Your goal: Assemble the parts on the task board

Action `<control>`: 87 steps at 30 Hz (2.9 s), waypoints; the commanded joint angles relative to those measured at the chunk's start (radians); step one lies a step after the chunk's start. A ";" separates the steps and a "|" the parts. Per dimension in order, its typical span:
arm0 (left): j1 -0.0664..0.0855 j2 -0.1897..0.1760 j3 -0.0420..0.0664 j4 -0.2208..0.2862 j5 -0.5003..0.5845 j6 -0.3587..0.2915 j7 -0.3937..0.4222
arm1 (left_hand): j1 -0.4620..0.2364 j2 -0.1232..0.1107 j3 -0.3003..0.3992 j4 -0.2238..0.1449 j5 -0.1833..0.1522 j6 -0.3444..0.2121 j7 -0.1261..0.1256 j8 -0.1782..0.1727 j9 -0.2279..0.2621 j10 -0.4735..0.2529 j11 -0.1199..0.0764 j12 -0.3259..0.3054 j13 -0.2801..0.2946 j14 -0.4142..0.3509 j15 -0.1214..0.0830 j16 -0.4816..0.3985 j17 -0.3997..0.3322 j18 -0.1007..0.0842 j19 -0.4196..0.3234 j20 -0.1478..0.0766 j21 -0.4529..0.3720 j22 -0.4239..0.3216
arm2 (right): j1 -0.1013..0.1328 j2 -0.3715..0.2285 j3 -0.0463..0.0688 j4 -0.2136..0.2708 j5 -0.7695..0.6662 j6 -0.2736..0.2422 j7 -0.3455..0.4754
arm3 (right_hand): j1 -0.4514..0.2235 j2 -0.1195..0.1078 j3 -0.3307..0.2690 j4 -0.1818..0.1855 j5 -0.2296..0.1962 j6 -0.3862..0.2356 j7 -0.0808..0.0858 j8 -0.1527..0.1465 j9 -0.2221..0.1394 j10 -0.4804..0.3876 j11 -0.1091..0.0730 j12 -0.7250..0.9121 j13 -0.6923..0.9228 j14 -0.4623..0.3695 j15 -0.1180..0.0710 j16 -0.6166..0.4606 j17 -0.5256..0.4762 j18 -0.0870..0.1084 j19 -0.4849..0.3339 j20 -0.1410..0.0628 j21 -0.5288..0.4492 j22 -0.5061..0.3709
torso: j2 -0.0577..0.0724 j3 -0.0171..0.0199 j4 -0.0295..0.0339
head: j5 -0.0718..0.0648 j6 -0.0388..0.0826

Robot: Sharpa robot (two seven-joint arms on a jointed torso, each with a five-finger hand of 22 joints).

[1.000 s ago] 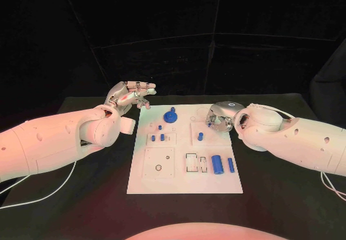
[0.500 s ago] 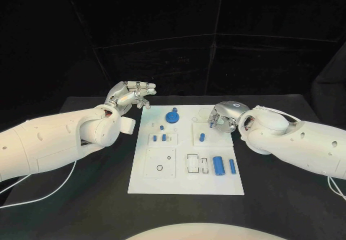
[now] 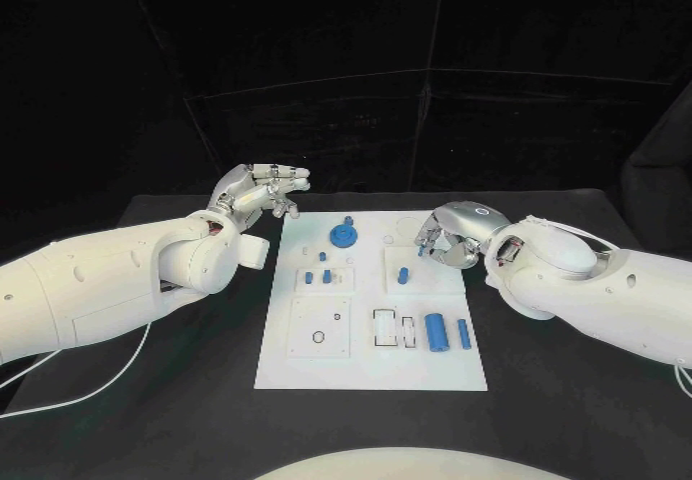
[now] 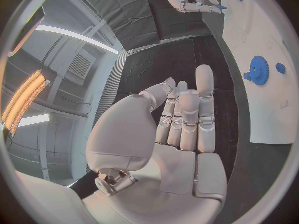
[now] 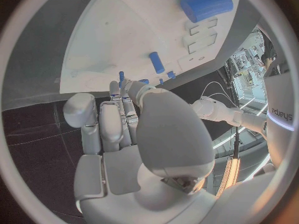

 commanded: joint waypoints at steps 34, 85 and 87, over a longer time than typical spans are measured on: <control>0.003 0.022 0.001 -0.010 0.004 0.003 -0.007 | -0.004 -0.005 -0.004 -0.002 0.005 -0.005 0.004 -0.007 -0.001 -0.013 0.002 0.006 -0.002 -0.009 0.003 -0.002 -0.002 0.005 -0.010 0.004 -0.008 -0.003 | -0.087 0.200 -0.013 0.075 -0.006 -0.011 0.050 | -0.021 -0.006 0.019 -0.011 0.004 0.005 0.000 -0.001 0.000 0.005 0.001 -0.005 -0.001 0.038 -0.005 0.012 0.005 -0.013 0.016 -0.002 0.019 0.024 | 0.000 -0.0028 0.0025 | 0.072 -0.033; 0.002 0.021 0.001 -0.023 0.004 0.012 -0.012 | -0.003 -0.003 -0.004 -0.003 0.005 -0.005 0.005 -0.007 -0.001 -0.014 0.002 0.007 -0.001 -0.009 0.004 0.000 -0.001 0.005 -0.010 0.004 -0.010 -0.003 | -0.131 0.262 -0.018 0.023 -0.096 0.076 0.028 | -0.024 -0.006 0.020 -0.014 0.005 0.004 0.001 -0.001 -0.001 0.004 0.002 -0.005 -0.001 0.036 -0.005 0.007 -0.003 -0.013 0.014 -0.002 0.018 0.023 | -0.001 -0.0027 0.0005 | 0.093 -0.049; 0.002 0.021 0.001 -0.024 0.004 0.012 -0.012 | -0.003 -0.003 -0.004 -0.003 0.005 -0.005 0.005 -0.007 -0.001 -0.014 0.002 0.007 -0.001 -0.009 0.004 0.000 -0.001 0.005 -0.010 0.004 -0.010 -0.003 | -0.132 0.263 -0.018 0.023 -0.098 0.076 0.029 | -0.024 -0.006 0.020 -0.014 0.005 0.004 0.001 -0.001 -0.001 0.004 0.002 -0.005 -0.001 0.036 -0.005 0.007 -0.003 -0.013 0.014 -0.002 0.018 0.023 | -0.001 -0.0028 0.0003 | 0.093 -0.049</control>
